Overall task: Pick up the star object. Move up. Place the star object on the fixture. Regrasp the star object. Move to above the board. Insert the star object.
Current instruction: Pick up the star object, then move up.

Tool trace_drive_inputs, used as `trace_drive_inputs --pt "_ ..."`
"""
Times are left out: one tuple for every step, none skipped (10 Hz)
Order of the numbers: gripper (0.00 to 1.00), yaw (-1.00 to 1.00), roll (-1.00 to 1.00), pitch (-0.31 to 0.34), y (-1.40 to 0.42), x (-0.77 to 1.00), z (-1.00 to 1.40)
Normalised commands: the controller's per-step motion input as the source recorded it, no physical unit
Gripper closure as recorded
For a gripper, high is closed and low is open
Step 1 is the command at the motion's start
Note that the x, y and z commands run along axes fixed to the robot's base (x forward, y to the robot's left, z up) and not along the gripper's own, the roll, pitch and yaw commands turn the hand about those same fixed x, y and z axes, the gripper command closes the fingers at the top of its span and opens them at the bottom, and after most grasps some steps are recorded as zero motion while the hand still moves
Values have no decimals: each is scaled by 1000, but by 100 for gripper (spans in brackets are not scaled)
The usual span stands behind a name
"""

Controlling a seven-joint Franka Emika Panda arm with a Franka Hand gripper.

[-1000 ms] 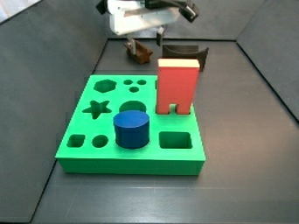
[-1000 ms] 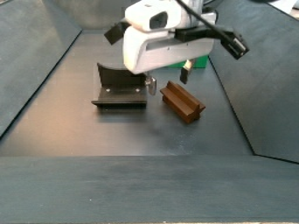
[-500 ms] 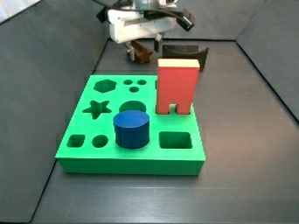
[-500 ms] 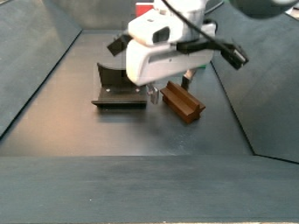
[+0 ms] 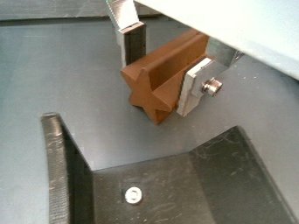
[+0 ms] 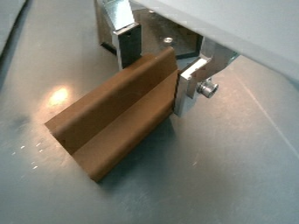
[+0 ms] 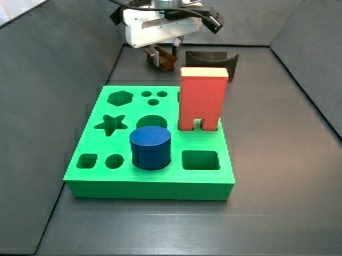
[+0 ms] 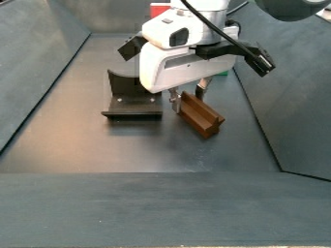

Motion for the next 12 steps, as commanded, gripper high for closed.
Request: trace_drive_inputs --pt "100 0 0 0 0 0 0" --pt "100 0 0 0 0 0 0" --pt "100 0 0 0 0 0 0" --pt "100 0 0 0 0 0 0" --pt "100 0 0 0 0 0 0" --pt "100 0 0 0 0 0 0" --pt "100 0 0 0 0 0 0" --pt "100 0 0 0 0 0 833" --pt "100 4 2 31 21 -43 787" --pt "100 -2 6 62 22 -58 641" --pt "100 -8 14 69 18 -36 501" --pt "100 -15 26 70 15 -17 292"
